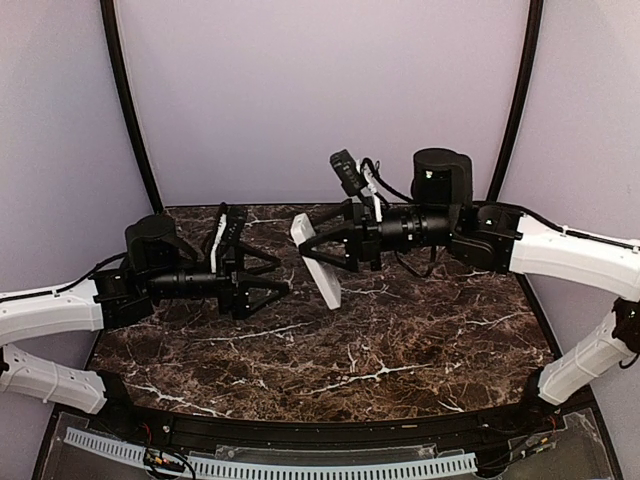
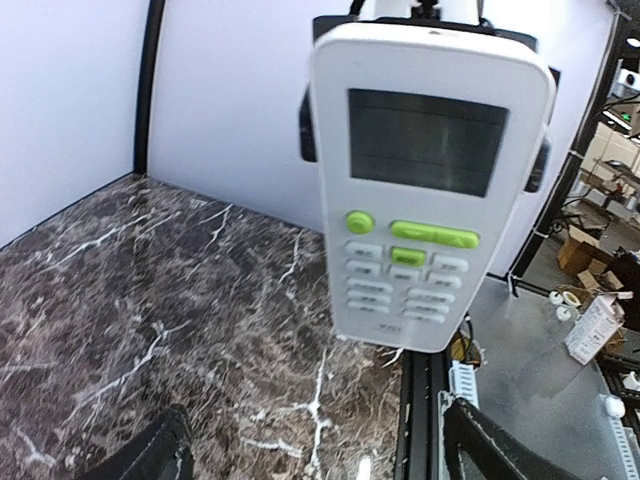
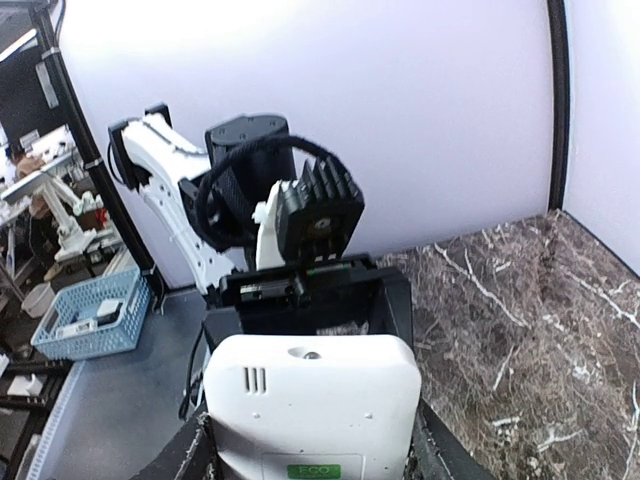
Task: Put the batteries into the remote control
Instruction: Pick up the remote control from the center of the board, then pass from the right arm to the left
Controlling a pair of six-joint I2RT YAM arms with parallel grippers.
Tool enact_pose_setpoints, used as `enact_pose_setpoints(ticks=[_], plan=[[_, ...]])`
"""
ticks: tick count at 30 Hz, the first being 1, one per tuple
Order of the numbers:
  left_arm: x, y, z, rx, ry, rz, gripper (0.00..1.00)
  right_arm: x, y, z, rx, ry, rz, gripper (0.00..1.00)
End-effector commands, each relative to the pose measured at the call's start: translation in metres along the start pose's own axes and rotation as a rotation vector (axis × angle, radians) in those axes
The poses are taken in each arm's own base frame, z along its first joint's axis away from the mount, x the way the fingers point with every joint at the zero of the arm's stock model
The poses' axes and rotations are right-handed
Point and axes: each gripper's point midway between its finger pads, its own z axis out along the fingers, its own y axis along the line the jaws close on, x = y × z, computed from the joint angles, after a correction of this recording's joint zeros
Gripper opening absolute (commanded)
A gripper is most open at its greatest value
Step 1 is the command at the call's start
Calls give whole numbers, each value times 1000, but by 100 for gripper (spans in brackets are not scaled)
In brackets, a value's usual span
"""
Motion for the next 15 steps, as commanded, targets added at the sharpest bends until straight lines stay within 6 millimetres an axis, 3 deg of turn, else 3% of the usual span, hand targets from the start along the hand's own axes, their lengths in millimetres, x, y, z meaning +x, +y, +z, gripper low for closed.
enact_pose_setpoints(ticks=[1,3,9,15], plan=[[-50,-39,1,212,-115,55,92,-56,3,-19,31,-235,13,20],[-54,-44,7,259,-109,43,98,-58,3,-22,21,-269,25,21],[-76,-53,15,309,-141,31,99,-62,7,-23,-17,-294,61,20],[-72,-53,30,234,-102,53,96,-63,8,-25,-23,-314,64,20]])
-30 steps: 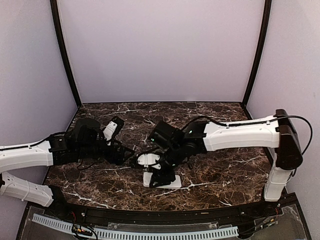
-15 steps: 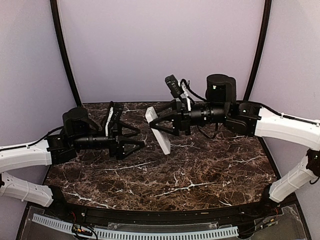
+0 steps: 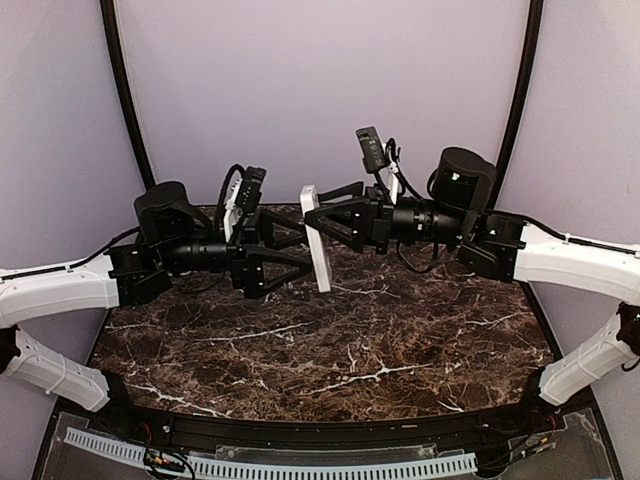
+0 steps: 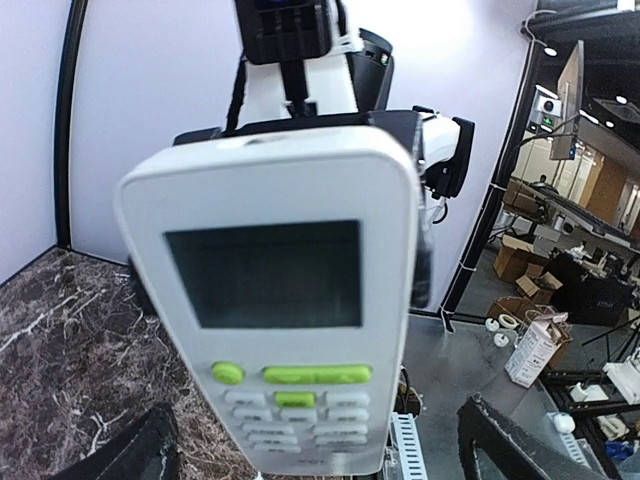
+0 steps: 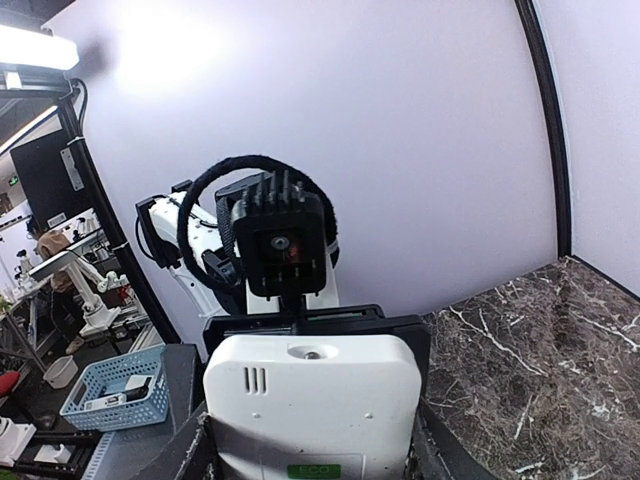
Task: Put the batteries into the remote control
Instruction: Pass from the right arm to the left
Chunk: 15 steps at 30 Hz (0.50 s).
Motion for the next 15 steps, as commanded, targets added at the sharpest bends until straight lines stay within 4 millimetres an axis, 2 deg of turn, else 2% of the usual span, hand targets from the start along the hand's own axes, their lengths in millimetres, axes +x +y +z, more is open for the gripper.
enact_pose_setpoints(ticks=[1,4,10,15], plan=[[-5,-3,5,-28,0,31,94,-17,6,-3,-26,-74,-12,20],[-9,-4,8,-20,-5,33,85,-12,4,-1,-29,-63,-1,19],[-10,-5,15,0,0,32,76,-12,6,-2,-43,-72,3,19],[-13,-7,18,17,-12,22,63,-6,7,-1,-65,-63,22,19]])
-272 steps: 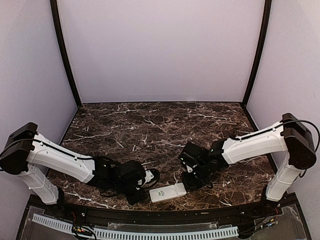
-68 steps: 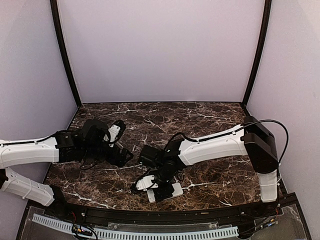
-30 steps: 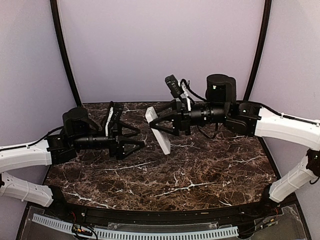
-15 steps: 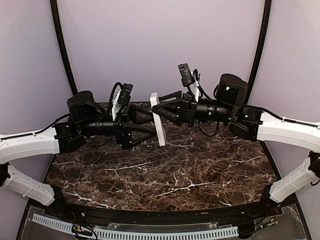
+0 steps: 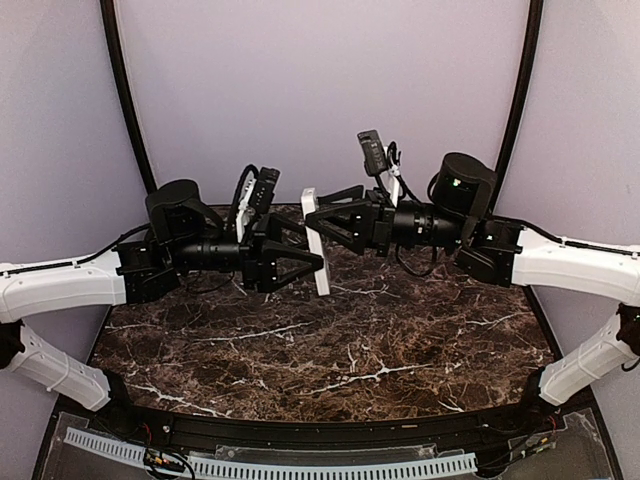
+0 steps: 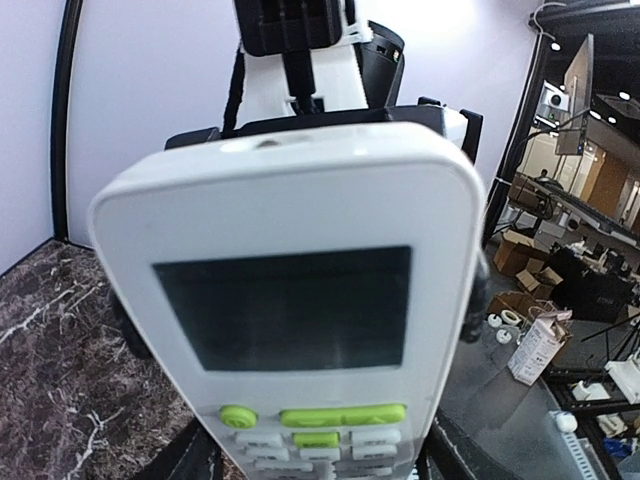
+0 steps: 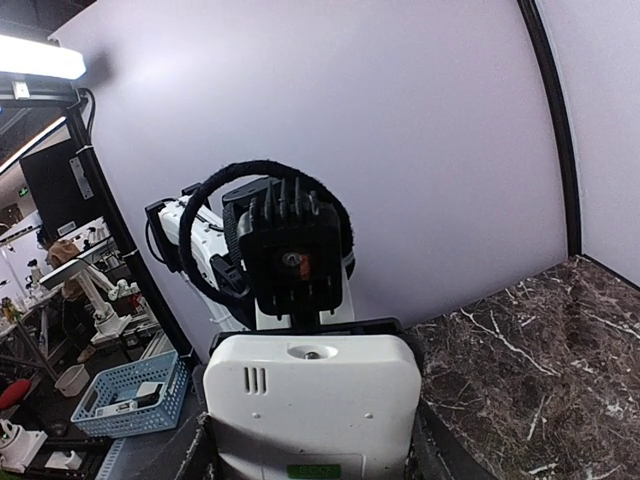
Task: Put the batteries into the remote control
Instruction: Pass from the right arm to the left
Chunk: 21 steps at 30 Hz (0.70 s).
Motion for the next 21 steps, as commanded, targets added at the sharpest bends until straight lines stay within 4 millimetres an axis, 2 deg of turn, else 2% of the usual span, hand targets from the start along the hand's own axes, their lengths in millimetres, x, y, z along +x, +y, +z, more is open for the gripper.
enact_pose_setpoints(ticks=[1,3,6,9,11,13,14,15,16,17,18,21], plan=[[-14,-9,3,35,-30,18,61,-7,6,1,-45,-39,-7,19],[-13,-9,4,46,-25,9,53,-6,5,1,-46,-37,-4,19],[-11,-12,6,70,-16,-2,32,-4,5,1,-47,-34,0,19],[-10,-15,4,80,-11,-11,17,-1,3,-1,-35,-30,5,21],[-4,-12,2,60,1,-25,5,0,0,-4,-9,-30,3,36],[1,-3,-1,-1,20,-54,0,0,-8,-8,57,-31,8,64],[9,9,-2,-77,45,-90,0,0,-15,-12,109,-31,14,89],[13,18,-3,-127,61,-124,0,1,-23,-16,169,-24,19,97],[31,40,-8,-260,116,-179,0,1,-33,-22,242,-16,27,99],[36,51,-11,-328,135,-220,0,3,-45,-29,329,0,36,99],[61,74,-21,-466,209,-270,0,9,-58,-36,419,31,47,98],[104,104,-35,-668,316,-404,0,32,-97,-70,712,133,93,99]])
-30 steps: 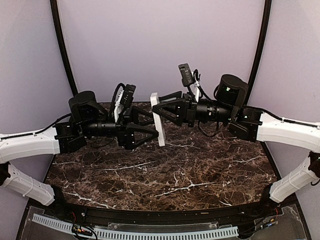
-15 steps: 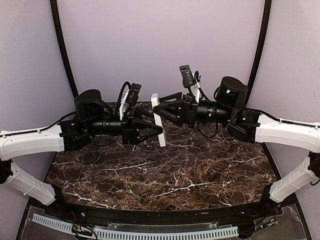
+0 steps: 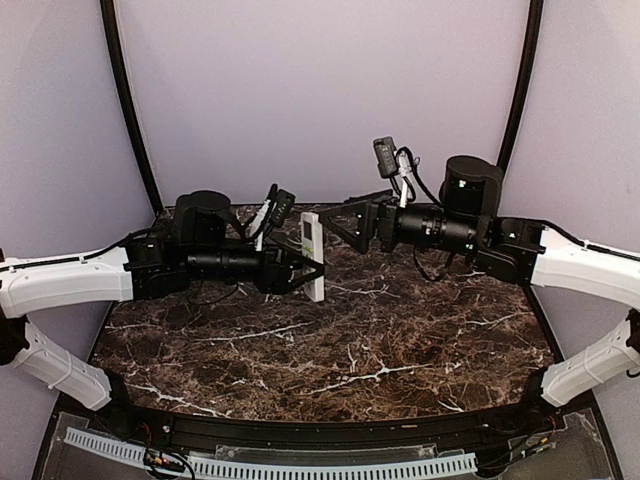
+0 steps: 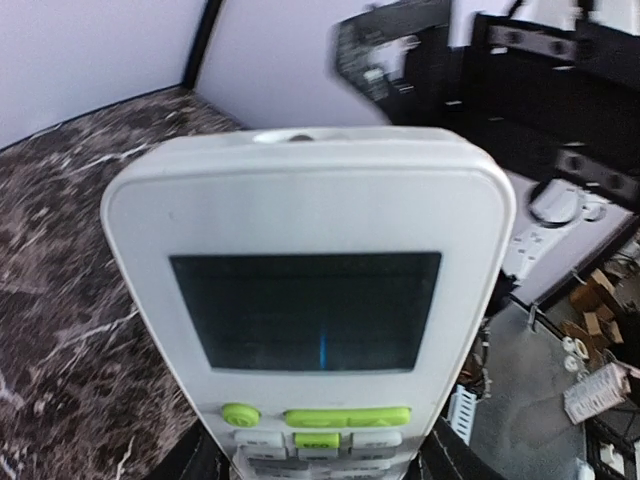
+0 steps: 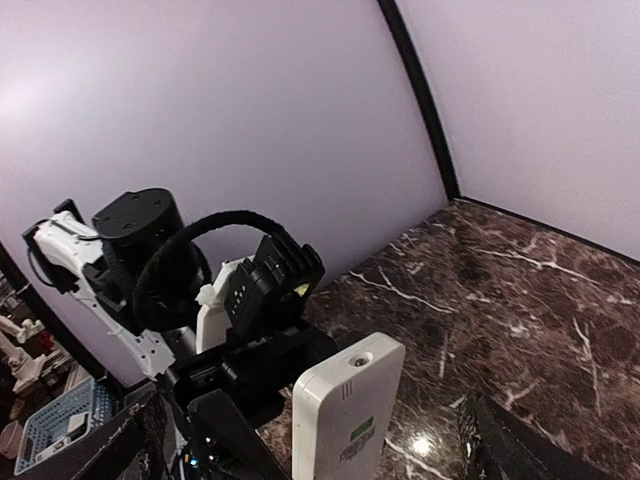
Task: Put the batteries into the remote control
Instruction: Pass from the right arm to the left, then place the remote control at the center of the board.
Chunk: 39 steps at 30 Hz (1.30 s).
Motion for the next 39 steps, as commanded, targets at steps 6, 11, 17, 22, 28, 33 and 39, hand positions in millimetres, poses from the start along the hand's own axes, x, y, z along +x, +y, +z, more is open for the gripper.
enact_pose_setpoints(ticks=[6,11,17,22,28,33,39], plan=[[113,134,-20,-785,298,-465,0,61,-92,-48,562,230,80,99],[155,151,-15,-904,424,-574,6,84,-101,-56,602,276,110,98],[177,168,-8,-1034,556,-612,13,107,-110,-54,642,376,128,99],[211,182,-3,-1072,697,-684,15,120,-113,-49,639,424,140,99],[239,190,6,-1091,821,-724,24,126,-115,-48,641,433,147,99],[247,192,3,-1120,845,-744,45,130,-117,-49,648,437,151,99],[241,191,0,-1124,828,-736,71,133,-118,-49,650,444,152,99]])
